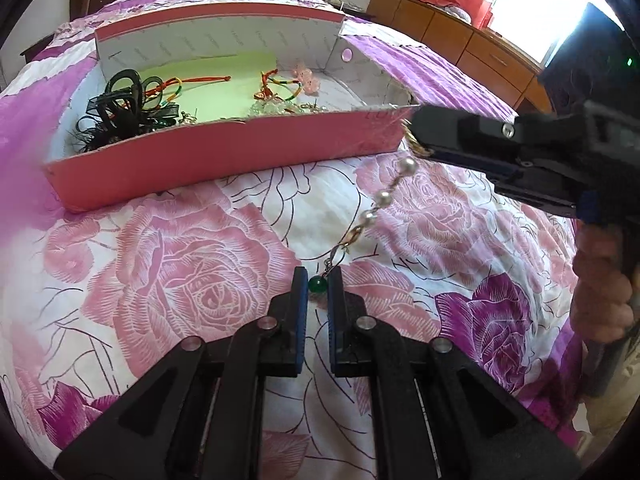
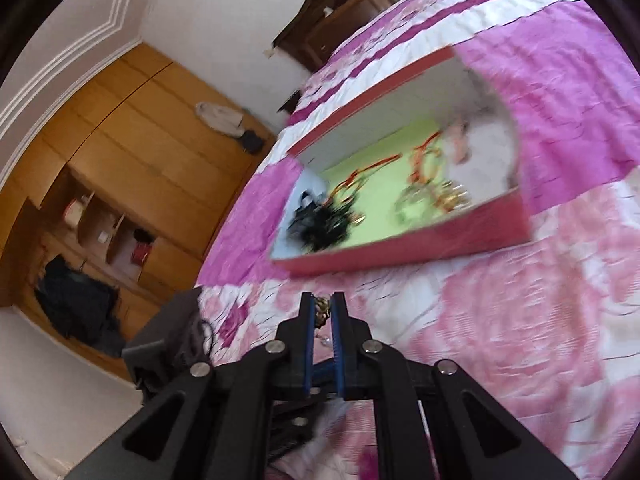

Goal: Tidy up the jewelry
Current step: 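Carry the stretched pearl chain into the box with both tools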

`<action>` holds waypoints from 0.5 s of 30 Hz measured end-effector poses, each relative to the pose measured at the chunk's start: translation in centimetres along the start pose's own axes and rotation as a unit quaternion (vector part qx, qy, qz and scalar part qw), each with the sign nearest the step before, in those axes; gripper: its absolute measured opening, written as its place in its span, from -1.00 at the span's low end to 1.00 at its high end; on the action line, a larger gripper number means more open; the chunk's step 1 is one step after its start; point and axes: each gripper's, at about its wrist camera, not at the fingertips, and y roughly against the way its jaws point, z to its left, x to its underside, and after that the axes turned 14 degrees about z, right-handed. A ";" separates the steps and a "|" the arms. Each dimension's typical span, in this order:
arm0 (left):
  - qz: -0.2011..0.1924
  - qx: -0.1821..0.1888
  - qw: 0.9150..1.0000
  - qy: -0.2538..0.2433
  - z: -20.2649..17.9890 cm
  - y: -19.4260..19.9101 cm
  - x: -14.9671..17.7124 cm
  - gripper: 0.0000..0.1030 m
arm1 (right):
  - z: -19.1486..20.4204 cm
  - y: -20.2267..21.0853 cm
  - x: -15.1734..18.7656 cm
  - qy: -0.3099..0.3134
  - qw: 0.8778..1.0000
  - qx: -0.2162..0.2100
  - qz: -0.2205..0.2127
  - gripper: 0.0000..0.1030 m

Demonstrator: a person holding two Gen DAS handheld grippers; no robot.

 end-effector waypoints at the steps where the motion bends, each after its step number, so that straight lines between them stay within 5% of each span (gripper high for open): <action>1: 0.000 -0.002 1.000 0.002 0.1 0.0 0.0 -0.99 | -0.3 0.2 0.1 -0.005 1.000 0.006 -0.002 -0.81; 7: 0.005 0.007 1.000 -0.005 -0.1 -0.1 0.2 -0.99 | -2.3 -0.2 0.9 -0.010 0.992 0.126 0.016 -0.82; 15: 0.028 0.013 0.999 -0.012 -0.6 -0.8 0.0 -0.97 | -3.2 0.3 1.4 -0.016 0.990 0.142 0.015 -0.82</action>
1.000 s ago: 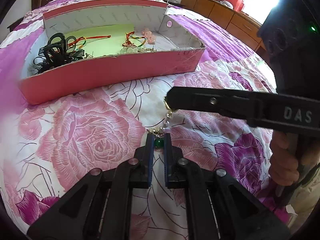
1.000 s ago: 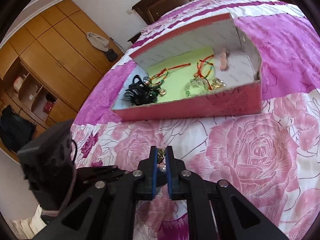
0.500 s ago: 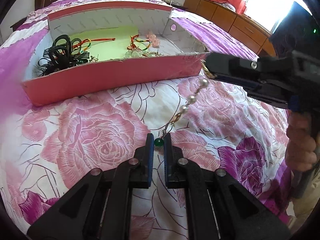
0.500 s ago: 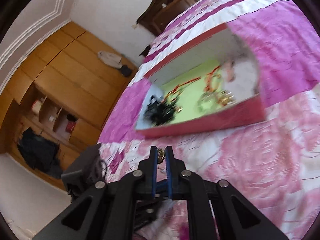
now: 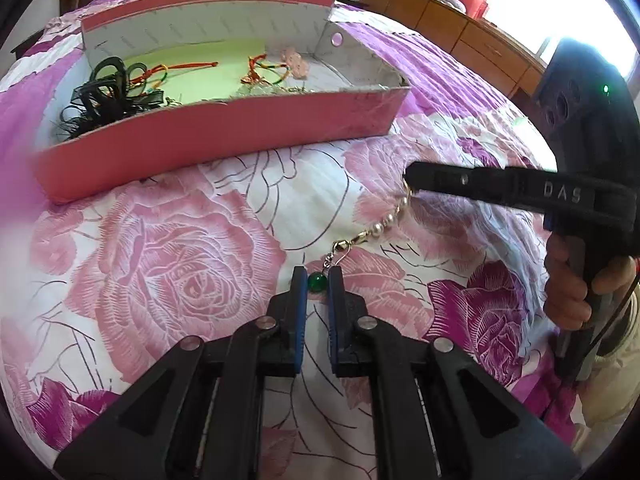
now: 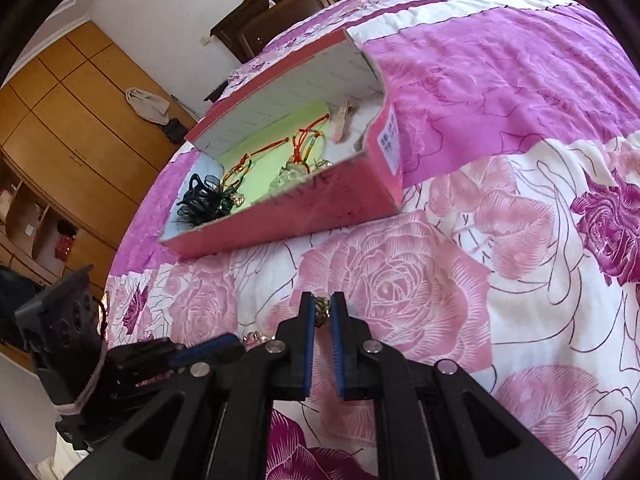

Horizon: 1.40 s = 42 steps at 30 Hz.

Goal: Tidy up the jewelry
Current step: 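Carry the stretched pearl chain into the box with both tools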

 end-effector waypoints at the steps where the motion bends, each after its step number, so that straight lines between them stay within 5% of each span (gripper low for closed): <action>1: 0.003 0.000 1.000 -0.002 -0.1 -0.1 0.0 -0.96 | -0.1 0.3 0.2 0.001 1.000 -0.001 -0.002 -0.82; 8: 0.013 0.000 1.000 -0.015 -0.6 -0.3 0.2 -0.87 | 0.6 1.1 0.2 0.012 1.000 -0.017 -0.020 -0.82; 15: 0.013 -0.008 0.999 -0.029 -1.0 -0.7 -0.4 -0.99 | 1.3 1.2 0.3 0.024 0.999 -0.020 -0.022 -0.82; 33: -0.144 -0.039 0.989 0.021 0.2 6.0 -2.1 -0.99 | 3.5 3.0 -0.7 0.053 0.996 0.011 -0.070 -0.82; 42: -0.172 -0.043 0.983 0.043 2.4 7.1 -4.3 -0.99 | 6.1 2.8 -3.3 0.083 0.991 0.023 -0.099 -0.81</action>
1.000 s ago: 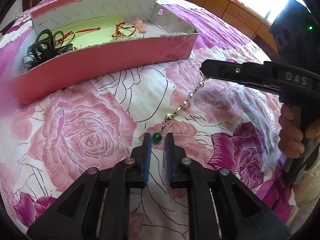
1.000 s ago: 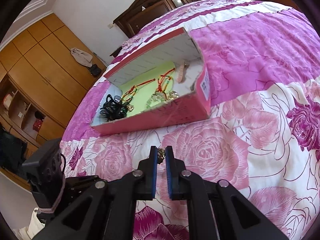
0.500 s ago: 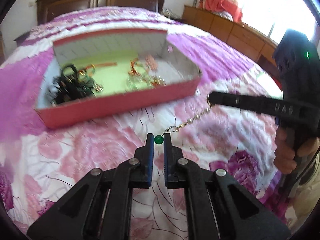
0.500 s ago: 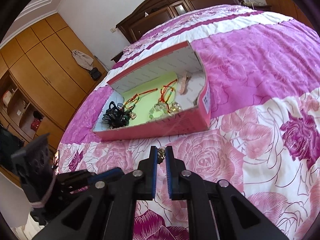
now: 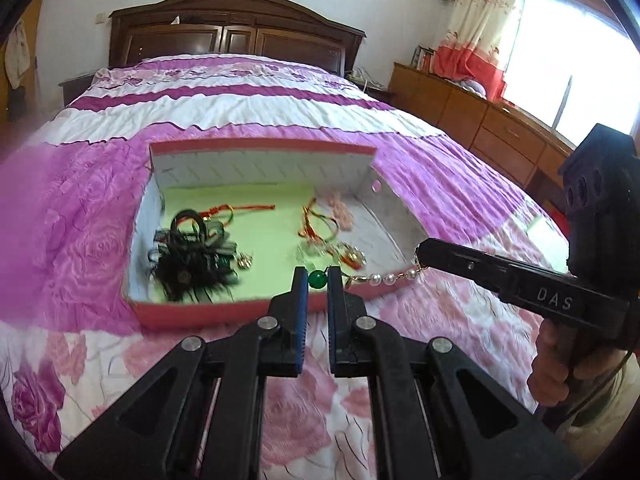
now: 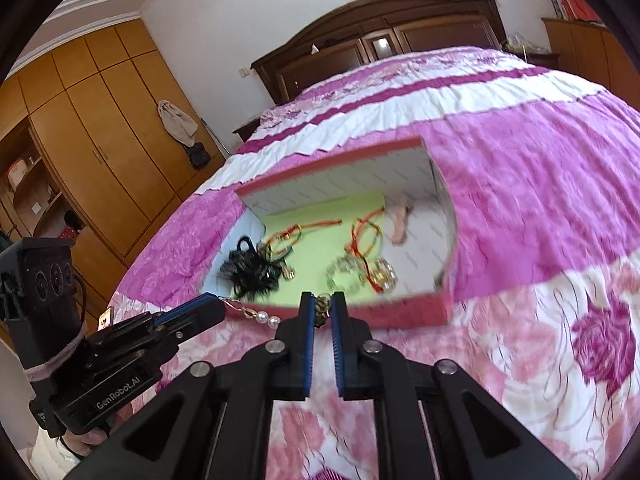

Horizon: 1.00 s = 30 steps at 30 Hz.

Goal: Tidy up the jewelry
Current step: 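Carry the stretched pearl chain into the box with both tools, then open both tools to lay the pearl chain in the box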

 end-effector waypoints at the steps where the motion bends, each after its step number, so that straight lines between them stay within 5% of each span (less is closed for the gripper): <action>1: -0.001 -0.003 1.000 0.002 0.2 -0.3 -0.4 -0.99 | 0.1 -0.1 -0.3 0.001 1.000 0.000 -0.002 -0.81; 11: 0.001 -0.014 0.999 0.029 2.8 -3.3 -2.5 -0.99 | 0.1 -3.3 -3.6 0.010 0.999 0.037 -0.026 -0.81; 22: 0.046 -0.027 0.997 0.049 3.9 -7.1 -2.1 -0.99 | -0.9 -8.2 -3.7 0.019 0.996 0.081 0.020 -0.81; 30: 0.043 -0.039 0.997 0.050 3.9 -6.7 -1.9 -0.95 | -0.8 -8.5 -3.7 0.022 0.995 0.089 0.028 -0.68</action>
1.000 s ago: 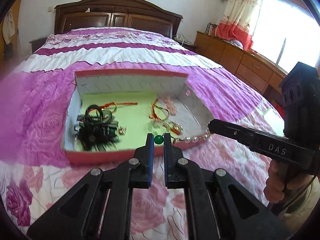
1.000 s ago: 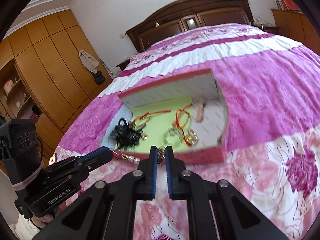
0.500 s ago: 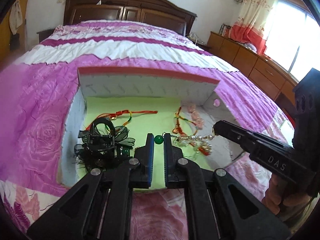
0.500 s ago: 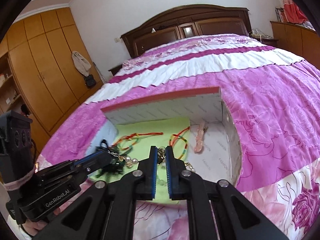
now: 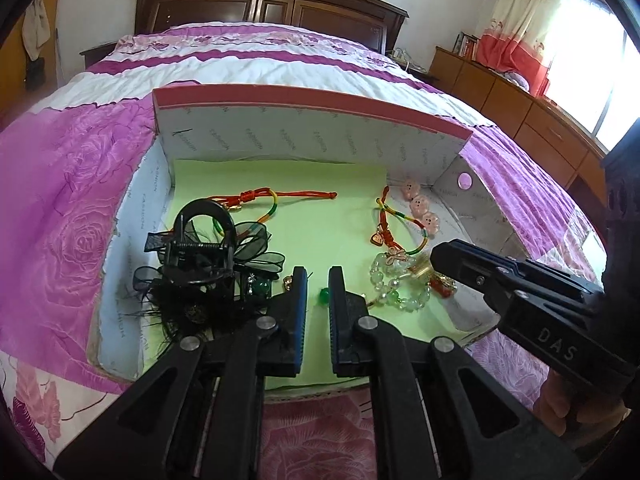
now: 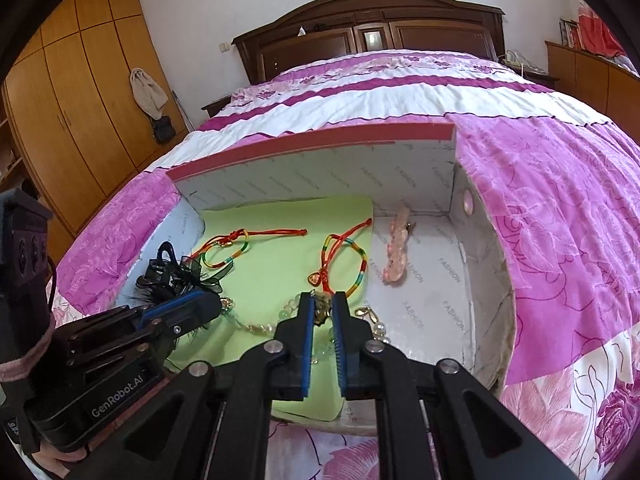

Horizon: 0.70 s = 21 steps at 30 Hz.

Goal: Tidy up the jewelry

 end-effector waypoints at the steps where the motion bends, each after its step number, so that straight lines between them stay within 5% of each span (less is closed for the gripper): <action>1: 0.000 -0.002 1.000 0.002 0.0 0.1 0.0 -0.94 | 0.1 0.1 0.0 0.000 1.000 -0.001 -0.002 -0.61; 21: -0.068 -0.031 0.997 0.005 -1.2 6.3 2.7 -0.50 | 2.0 6.8 3.3 0.002 0.997 -0.013 -0.073 -0.28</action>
